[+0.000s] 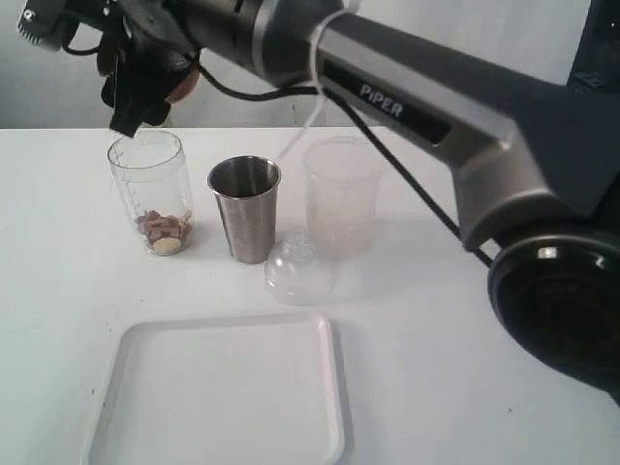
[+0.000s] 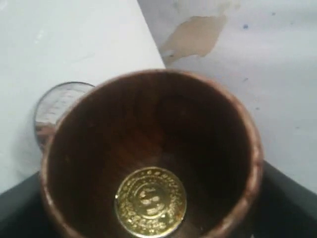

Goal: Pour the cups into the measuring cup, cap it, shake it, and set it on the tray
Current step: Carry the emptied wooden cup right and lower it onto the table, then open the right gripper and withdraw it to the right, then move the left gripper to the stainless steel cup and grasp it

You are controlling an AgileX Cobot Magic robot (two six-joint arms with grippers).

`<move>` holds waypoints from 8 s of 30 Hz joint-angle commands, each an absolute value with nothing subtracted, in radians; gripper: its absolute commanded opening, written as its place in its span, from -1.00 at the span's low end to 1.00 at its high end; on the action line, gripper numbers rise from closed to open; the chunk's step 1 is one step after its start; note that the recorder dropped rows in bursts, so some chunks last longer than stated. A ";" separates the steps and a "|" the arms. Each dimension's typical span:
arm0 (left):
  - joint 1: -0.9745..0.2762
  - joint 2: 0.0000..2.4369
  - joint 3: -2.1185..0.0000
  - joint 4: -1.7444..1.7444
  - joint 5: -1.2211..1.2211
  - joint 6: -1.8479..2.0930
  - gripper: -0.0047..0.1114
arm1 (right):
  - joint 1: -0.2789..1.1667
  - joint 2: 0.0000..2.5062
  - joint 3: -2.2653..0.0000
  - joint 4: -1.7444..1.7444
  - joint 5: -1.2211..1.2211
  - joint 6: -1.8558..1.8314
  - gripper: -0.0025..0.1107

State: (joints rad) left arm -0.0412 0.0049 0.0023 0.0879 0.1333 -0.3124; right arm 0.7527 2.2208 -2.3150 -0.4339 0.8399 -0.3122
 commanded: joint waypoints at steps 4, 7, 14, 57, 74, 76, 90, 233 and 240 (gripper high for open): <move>-0.042 0.000 0.000 0.091 0.124 -0.313 -0.92 | 0.696 2.173 -2.313 -0.053 0.908 -0.336 -0.96; -0.042 0.000 0.000 0.091 0.124 -0.313 -0.92 | 0.687 2.173 -2.301 0.072 0.907 -0.345 -0.96; -0.042 0.000 0.000 0.091 0.124 -0.313 -0.92 | 0.687 2.114 -2.117 0.196 0.851 -0.368 -0.96; -0.042 0.000 0.000 0.091 0.124 -0.313 -0.92 | 0.296 1.954 -0.599 0.496 -1.053 -0.179 -0.96; -0.042 0.000 0.000 0.091 0.124 -0.313 -0.92 | 0.296 2.077 -0.678 0.537 -0.975 -0.179 -0.28; -0.042 0.000 0.000 0.091 0.124 -0.313 -0.92 | 0.296 2.071 -0.678 0.537 -0.949 -0.179 0.01; -0.042 0.000 0.000 0.091 0.124 -0.313 -0.92 | 0.302 1.937 -0.674 0.537 -0.768 -0.189 0.60; -0.396 1.977 -0.595 0.291 -1.221 -0.179 0.46 | 0.297 0.013 0.000 0.582 0.162 -0.520 -0.96; -0.396 2.070 -0.682 0.291 -1.219 -0.185 0.46 | 0.297 0.013 0.000 0.582 0.162 -0.520 -0.96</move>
State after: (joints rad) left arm -0.3889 2.0469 -0.6563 0.3076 -1.2077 -0.1809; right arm 0.3082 0.0107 -0.0066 0.5849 0.1596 -0.5150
